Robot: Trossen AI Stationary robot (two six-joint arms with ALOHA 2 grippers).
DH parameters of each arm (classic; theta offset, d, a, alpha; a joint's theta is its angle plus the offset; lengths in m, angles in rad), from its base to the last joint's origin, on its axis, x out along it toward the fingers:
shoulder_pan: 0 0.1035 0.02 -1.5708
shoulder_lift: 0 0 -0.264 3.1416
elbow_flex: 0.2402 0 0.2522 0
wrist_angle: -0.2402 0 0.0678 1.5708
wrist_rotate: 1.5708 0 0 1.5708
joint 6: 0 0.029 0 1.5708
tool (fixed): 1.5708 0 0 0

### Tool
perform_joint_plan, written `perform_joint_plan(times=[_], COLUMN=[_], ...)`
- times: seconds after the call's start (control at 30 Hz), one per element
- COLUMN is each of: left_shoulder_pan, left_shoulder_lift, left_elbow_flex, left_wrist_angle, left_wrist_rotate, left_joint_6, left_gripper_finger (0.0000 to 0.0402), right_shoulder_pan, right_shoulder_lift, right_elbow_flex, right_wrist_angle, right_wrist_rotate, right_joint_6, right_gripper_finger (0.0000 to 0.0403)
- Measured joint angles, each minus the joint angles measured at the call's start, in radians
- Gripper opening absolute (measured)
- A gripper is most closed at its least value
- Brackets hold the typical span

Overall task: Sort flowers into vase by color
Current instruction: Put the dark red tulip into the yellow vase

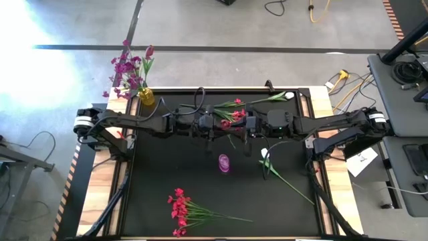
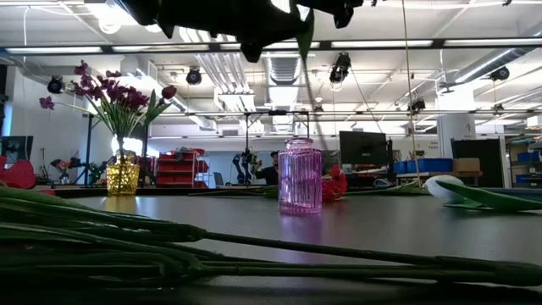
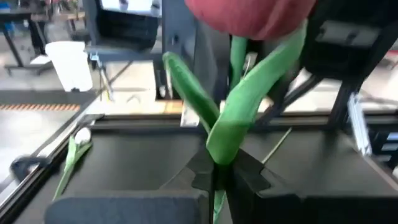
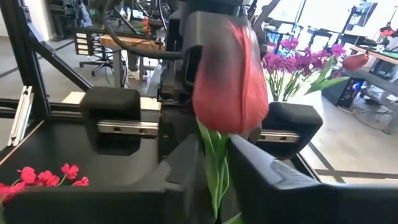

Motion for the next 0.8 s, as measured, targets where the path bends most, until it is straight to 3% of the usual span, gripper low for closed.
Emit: perform_joint_plan(times=[0.2, 0.37, 0.47, 0.53, 0.6, 0.67, 0.73, 0.8], left_shoulder_pan=[0.003, 0.004, 0.015, 0.034, 0.069, 0.139, 0.228, 0.32], left_shoulder_lift=[-0.15, -0.347, -0.487, -0.576, -0.647, -0.693, -0.715, -0.721], left_elbow_flex=[-0.001, -0.037, -0.105, -0.16, -0.224, -0.286, -0.334, -0.365], left_wrist_angle=[-0.308, -0.502, -0.55, -0.545, -0.466, -0.358, -0.264, -0.205], left_wrist_rotate=[-0.174, -0.361, -0.598, -0.81, -1.042, -1.175, -1.159, -1.071], left_joint_6=[0.097, 0.149, 0.178, 0.187, 0.186, 0.226, 0.272, 0.275], left_gripper_finger=[0.0002, 0.0001, 0.0001, 0.0001, 0.0, 0.0, 0.0, 0.0], right_shoulder_pan=[0.033, 0.052, 0.059, 0.062, 0.061, 0.061, 0.061, 0.061], right_shoulder_lift=[-0.076, -0.148, -0.167, -0.161, -0.149, -0.129, -0.105, -0.08], right_elbow_flex=[0.0, -0.003, -0.012, -0.019, -0.027, -0.029, -0.03, -0.03], right_wrist_angle=[-0.052, -0.119, -0.149, -0.166, -0.169, -0.162, -0.149, -0.114], right_wrist_rotate=[0.015, 0.036, 0.036, 0.036, 0.035, 0.036, 0.037, 0.037], right_joint_6=[-0.005, 0.017, 0.038, 0.049, 0.053, 0.047, 0.04, 0.035], right_gripper_finger=[0.0184, 0.0232, 0.024, 0.0241, 0.0242, 0.0242, 0.0242, 0.0242])
